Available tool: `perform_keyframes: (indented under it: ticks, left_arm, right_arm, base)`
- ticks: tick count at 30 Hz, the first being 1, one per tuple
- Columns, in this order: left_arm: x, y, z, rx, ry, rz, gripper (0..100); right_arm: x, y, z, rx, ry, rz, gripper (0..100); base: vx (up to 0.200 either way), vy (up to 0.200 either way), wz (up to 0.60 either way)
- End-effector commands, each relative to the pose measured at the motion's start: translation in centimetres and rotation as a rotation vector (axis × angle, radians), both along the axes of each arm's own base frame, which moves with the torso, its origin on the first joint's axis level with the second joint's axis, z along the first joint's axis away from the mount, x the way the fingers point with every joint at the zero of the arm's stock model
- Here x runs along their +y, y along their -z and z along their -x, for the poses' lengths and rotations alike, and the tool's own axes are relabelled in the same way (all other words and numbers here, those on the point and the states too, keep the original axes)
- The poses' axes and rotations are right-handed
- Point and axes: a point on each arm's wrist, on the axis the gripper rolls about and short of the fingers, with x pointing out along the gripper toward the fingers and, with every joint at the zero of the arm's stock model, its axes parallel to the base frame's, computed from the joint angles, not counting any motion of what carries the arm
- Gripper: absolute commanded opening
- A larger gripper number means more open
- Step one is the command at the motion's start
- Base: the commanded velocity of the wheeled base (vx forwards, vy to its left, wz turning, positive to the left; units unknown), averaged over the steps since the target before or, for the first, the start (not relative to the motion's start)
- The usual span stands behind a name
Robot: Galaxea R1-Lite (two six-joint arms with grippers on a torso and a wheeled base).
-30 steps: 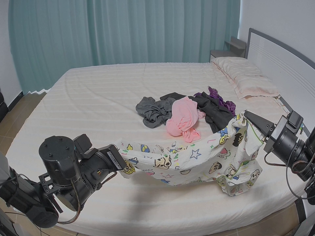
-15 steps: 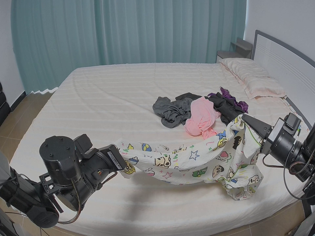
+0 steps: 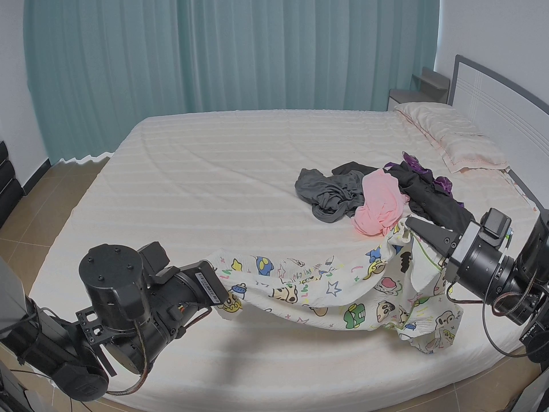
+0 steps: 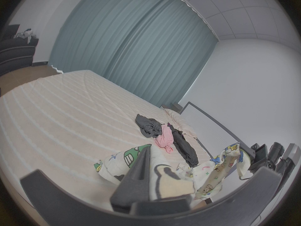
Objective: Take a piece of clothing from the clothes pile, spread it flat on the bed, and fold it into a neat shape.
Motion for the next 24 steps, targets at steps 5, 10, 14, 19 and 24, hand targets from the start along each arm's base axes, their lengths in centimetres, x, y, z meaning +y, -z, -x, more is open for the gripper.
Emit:
perform_keyframes:
  ticks: [5,10,14,19,24]
  left_arm:
    - [-0.8,0.8,0.3,0.034,0.049,0.005,0]
    - [-0.7,0.6,0.2,0.028,0.043,0.01,0]
    - [-0.6,0.3,0.3,0.019,0.04,0.014,0]
    - [-0.5,0.0,0.5,0.01,0.041,0.02,0]
    - [-0.2,-0.7,0.7,-0.013,0.039,0.037,0]
  right_arm:
    - [1.0,0.9,0.5,0.034,-0.051,0.023,0]
    - [1.0,0.8,0.5,0.027,-0.051,0.019,0]
    - [0.9,0.6,0.6,0.018,-0.05,0.015,0]
    - [0.9,0.5,0.6,0.016,-0.047,0.014,0]
    - [0.8,0.2,0.7,0.001,-0.04,0.008,0]
  base:
    - [0.0,0.2,0.0]
    - [0.0,0.2,0.0]
    - [0.0,0.2,0.0]
    - [0.0,0.2,0.0]
    - [0.0,0.2,0.0]
